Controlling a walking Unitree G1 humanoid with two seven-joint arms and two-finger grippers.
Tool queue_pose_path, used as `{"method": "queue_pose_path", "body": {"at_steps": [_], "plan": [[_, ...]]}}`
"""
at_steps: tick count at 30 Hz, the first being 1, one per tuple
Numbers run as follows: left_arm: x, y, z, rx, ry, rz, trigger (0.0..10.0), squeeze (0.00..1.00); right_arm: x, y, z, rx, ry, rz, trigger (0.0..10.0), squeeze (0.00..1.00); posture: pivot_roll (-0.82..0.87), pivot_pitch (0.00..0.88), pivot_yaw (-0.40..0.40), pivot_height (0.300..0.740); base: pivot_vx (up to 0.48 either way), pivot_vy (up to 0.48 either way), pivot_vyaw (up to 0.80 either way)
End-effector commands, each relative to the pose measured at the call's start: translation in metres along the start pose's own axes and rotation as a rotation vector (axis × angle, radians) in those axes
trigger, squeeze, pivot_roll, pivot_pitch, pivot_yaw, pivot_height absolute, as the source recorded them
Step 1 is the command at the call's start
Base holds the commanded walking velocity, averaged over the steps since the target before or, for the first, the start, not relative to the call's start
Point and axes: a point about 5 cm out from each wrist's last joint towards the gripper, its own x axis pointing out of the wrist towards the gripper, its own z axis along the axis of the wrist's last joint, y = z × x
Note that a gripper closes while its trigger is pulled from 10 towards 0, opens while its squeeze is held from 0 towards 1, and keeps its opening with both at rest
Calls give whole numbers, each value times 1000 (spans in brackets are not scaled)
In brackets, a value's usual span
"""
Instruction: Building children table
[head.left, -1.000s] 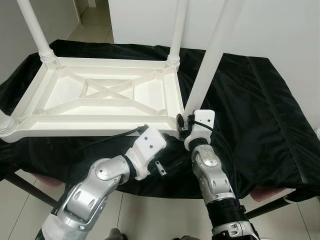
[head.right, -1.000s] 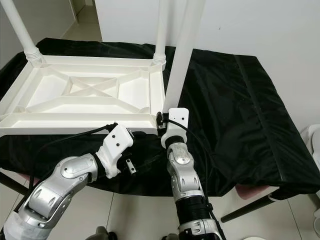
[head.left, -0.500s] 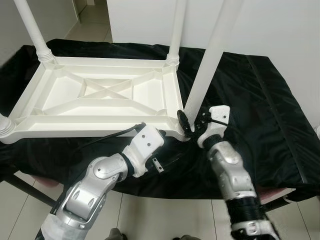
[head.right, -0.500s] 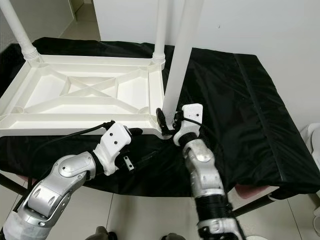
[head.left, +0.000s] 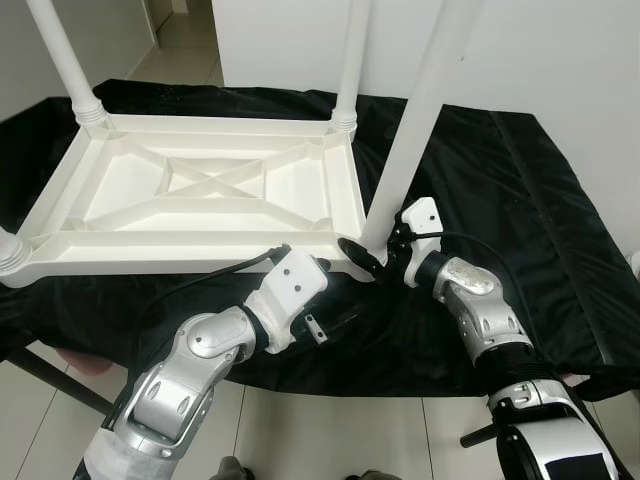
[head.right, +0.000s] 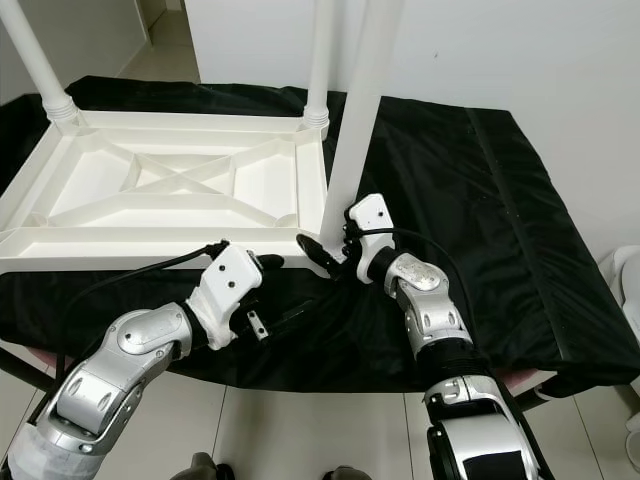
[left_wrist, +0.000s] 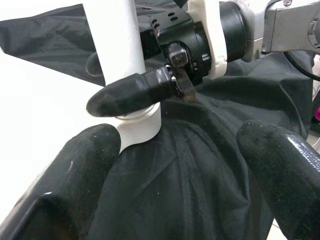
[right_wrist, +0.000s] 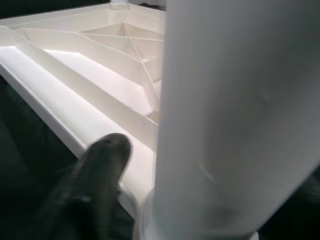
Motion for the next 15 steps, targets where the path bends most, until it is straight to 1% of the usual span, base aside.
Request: {"method": "queue_pose_path", "body": {"at_steps": [1,9,10,11,12,13,15], "plan": [[-2,4,-1,-2,9,56,10000,0,-1,-5,-2,-7,21,31,0,0,-78,93,-16,740,0,0,0],[-3,3,-1,-5,13,59,10000,0,-4,-10,-9,11,34,41,0,0,-73,94,-20,740,0,0,0],[-3,3,-1,-6,13,59,10000,0,-5,-10,-10,23,29,21,9765,0,-72,90,-24,740,0,0,0],[-3,3,-1,-6,13,59,10000,0,-5,-10,-10,23,29,21,9765,0,-72,90,-24,740,0,0,0],[-3,2,-1,-8,13,57,10000,0,-6,-11,-11,51,20,-6,10000,0,-72,89,-25,740,0,0,0],[-3,1,-2,-9,13,56,10000,0,-6,-10,-11,76,17,-26,10000,0,-74,88,-26,740,0,0,0],[-3,1,-2,-9,13,56,10000,0,-6,-10,-11,76,17,-26,10000,0,-74,88,-26,740,0,0,0]]}}
